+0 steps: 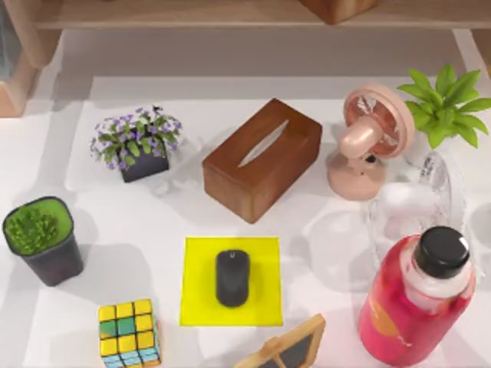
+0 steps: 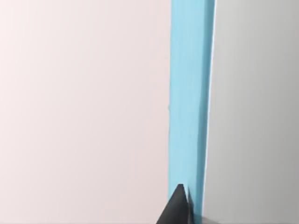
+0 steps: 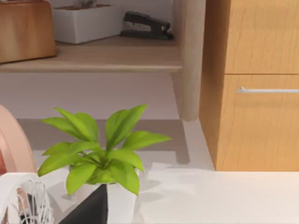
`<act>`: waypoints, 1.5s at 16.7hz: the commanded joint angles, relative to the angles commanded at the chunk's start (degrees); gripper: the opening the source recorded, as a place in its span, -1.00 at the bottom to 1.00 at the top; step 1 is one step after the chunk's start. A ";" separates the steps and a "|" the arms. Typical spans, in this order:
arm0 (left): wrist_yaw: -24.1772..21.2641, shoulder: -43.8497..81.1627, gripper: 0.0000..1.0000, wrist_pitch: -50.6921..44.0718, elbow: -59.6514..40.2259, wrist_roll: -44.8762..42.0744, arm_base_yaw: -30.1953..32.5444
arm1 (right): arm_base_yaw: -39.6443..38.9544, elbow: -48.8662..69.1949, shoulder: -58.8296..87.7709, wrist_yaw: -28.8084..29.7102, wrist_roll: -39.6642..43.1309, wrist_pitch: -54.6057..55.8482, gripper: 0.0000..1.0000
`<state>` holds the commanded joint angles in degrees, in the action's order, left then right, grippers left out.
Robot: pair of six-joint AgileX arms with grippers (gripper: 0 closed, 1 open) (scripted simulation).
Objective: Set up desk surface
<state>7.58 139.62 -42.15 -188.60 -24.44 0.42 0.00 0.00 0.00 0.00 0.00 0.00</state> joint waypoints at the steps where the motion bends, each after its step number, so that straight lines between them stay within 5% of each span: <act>1: -1.13 -1.82 -1.00 3.21 5.71 -3.15 -2.96 | 0.00 0.00 0.00 0.00 0.00 0.00 1.00; 15: -20.99 -21.71 -1.00 49.14 96.77 -50.98 -40.91 | 0.00 0.00 0.00 0.00 0.00 0.00 1.00; 20: -29.19 -27.57 -1.00 63.92 120.83 -64.44 -43.17 | 0.00 0.00 0.00 0.00 0.00 0.00 1.00; 25: -36.50 -31.34 -1.00 75.90 132.16 -72.75 -35.51 | 0.00 0.00 0.00 0.00 0.00 0.00 1.00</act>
<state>-28.92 108.29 33.75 -56.44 -97.19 -35.09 0.00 0.00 0.00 0.00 0.00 0.00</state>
